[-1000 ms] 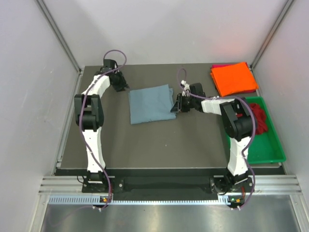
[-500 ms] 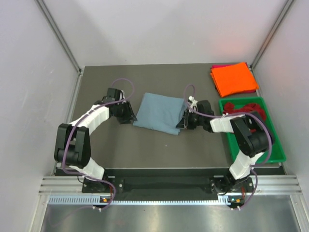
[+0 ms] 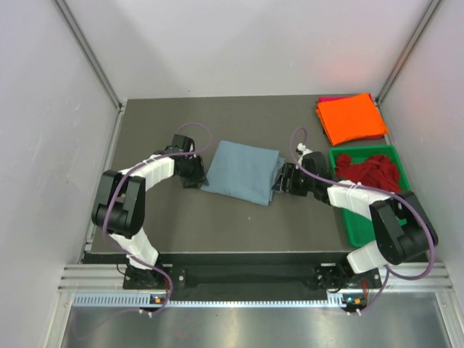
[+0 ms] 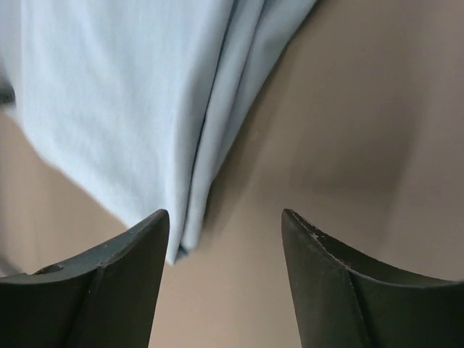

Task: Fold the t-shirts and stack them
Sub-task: Fold the tshirt

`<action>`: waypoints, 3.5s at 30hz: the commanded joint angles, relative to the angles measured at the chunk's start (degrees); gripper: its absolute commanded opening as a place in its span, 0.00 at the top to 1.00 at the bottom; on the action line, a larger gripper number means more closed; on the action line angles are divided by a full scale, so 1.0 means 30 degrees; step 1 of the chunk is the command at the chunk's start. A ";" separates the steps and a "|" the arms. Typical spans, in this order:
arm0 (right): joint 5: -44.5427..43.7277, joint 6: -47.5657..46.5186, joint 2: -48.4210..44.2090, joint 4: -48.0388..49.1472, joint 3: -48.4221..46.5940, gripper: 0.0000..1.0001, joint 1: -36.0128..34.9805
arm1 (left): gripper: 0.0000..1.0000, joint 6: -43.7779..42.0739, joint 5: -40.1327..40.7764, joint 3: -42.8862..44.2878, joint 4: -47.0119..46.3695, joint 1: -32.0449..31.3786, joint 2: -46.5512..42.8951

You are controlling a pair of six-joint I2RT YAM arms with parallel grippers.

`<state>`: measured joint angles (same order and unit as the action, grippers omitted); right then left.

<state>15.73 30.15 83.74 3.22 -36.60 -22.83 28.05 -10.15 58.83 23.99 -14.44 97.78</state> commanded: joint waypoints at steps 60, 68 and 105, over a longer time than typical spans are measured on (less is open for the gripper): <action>0.6241 -0.0530 1.2249 0.5485 -1.0008 0.36 0.3830 | 0.66 0.2632 0.0394 0.1427 -0.1961 -0.2014 0.1302; 0.7708 0.1431 1.3012 0.8592 -0.8982 0.53 0.4738 | 0.69 0.2689 0.4259 0.0900 -0.0935 -0.2189 0.3121; 0.7706 -0.1115 1.5472 0.1885 -1.5368 0.35 0.4826 | 0.66 0.1225 0.2418 1.3320 0.0356 -0.0550 0.9711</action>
<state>40.84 30.30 127.48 13.78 -80.60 -8.45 32.73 -2.13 96.66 26.30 -17.47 125.67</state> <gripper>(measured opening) 0.644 0.343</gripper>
